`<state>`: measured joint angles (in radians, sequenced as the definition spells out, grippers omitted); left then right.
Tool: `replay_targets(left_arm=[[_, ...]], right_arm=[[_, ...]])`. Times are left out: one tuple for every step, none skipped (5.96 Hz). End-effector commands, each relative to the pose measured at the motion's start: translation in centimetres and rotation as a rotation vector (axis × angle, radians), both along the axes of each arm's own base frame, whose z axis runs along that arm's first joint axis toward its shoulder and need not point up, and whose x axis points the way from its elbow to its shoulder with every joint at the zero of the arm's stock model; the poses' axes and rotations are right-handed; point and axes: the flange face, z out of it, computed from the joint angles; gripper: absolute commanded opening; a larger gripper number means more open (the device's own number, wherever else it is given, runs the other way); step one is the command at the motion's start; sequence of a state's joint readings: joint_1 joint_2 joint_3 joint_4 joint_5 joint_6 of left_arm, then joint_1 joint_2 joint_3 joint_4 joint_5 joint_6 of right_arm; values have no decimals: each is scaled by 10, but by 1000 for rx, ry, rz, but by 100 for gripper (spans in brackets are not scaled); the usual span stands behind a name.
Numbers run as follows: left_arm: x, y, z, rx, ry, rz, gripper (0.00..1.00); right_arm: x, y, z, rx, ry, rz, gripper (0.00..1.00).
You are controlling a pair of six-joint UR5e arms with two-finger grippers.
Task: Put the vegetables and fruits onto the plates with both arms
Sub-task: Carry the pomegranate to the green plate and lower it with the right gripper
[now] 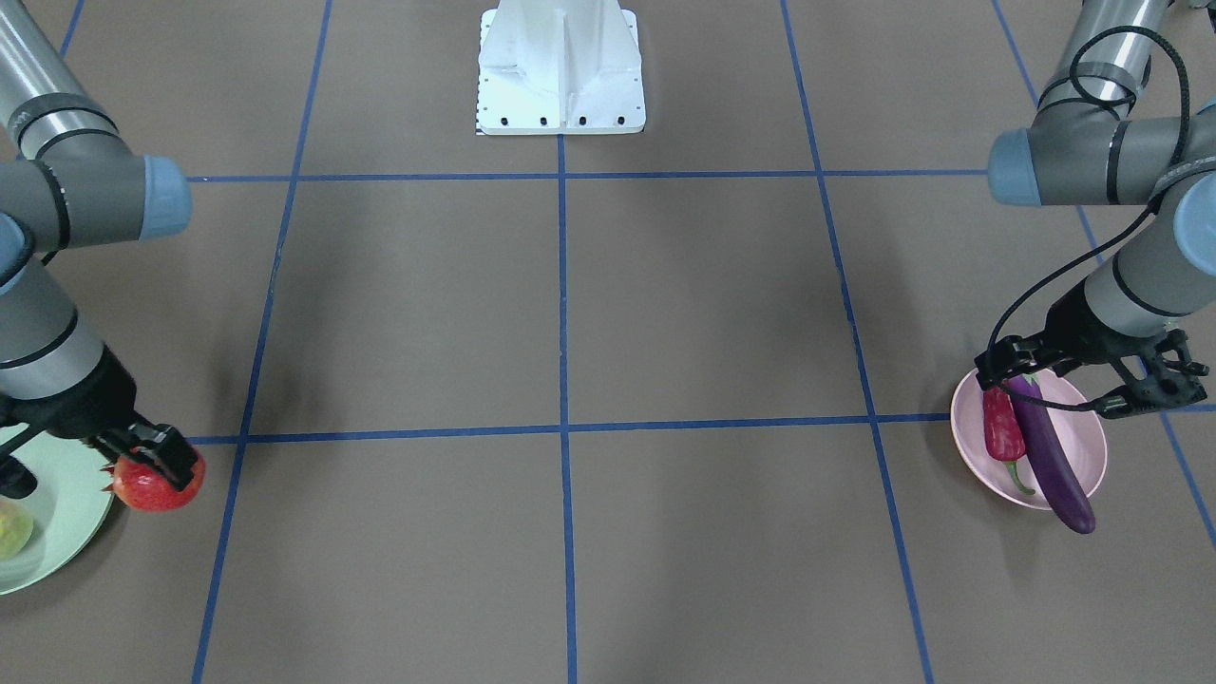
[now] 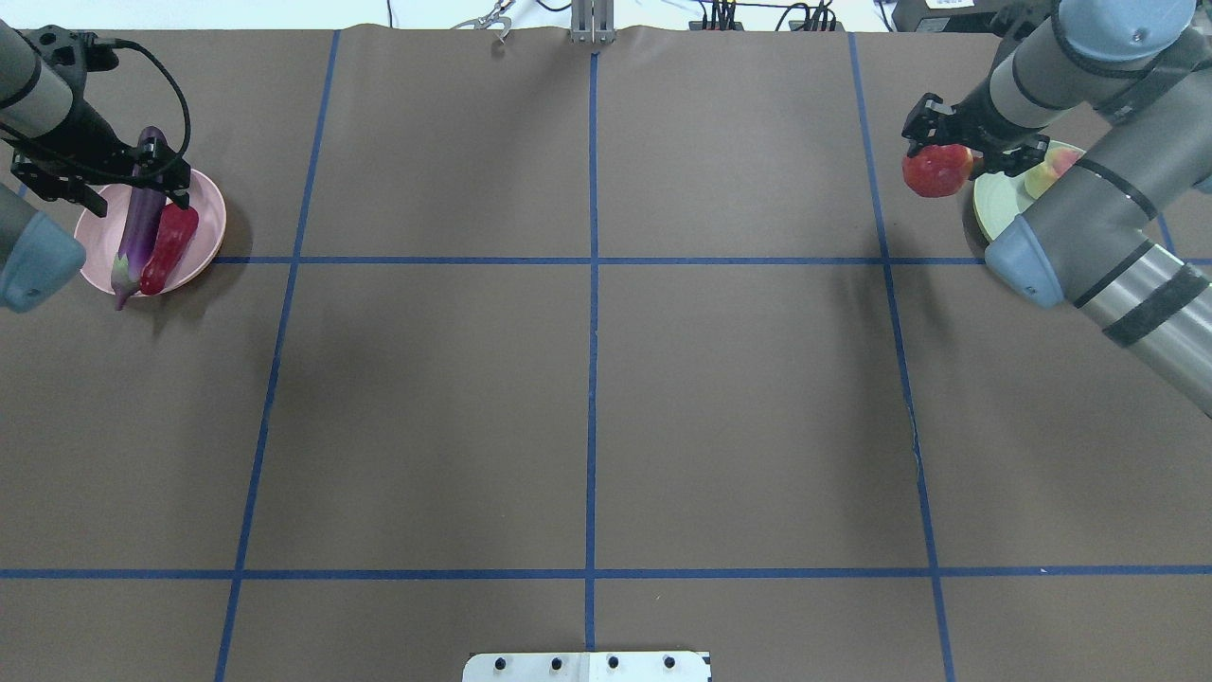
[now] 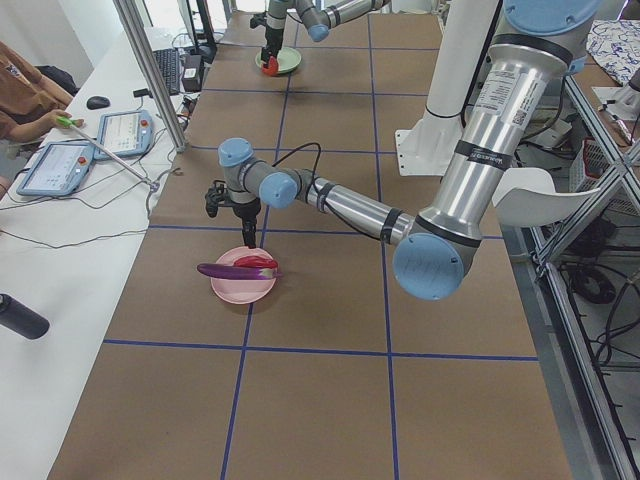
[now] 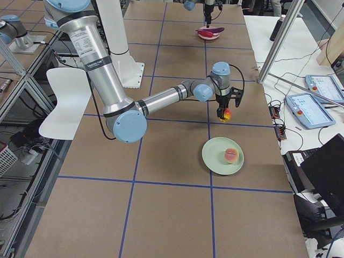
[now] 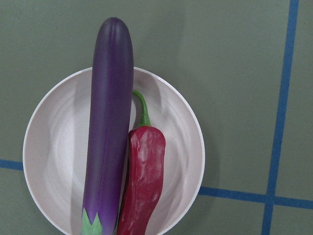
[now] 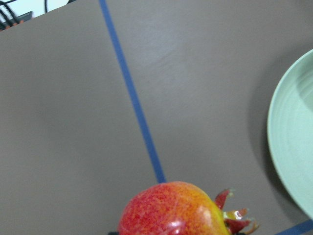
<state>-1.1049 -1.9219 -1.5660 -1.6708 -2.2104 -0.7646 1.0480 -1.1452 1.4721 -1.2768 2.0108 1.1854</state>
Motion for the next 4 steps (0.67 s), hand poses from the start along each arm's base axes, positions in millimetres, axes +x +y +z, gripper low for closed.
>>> replay_targets(left_arm=[[0, 1, -3, -2, 2, -9, 100], [0, 1, -4, -3, 3, -11, 100], [-2, 1, -6, 2, 5, -12, 100], [-3, 4, -14, 15, 11, -14, 100]], right_arm=[[23, -3, 65, -91, 43, -1, 0], [27, 1, 75, -121, 22, -23, 0], [44, 8, 93, -150, 2, -38, 0], [52, 16, 107, -158, -4, -66, 0]])
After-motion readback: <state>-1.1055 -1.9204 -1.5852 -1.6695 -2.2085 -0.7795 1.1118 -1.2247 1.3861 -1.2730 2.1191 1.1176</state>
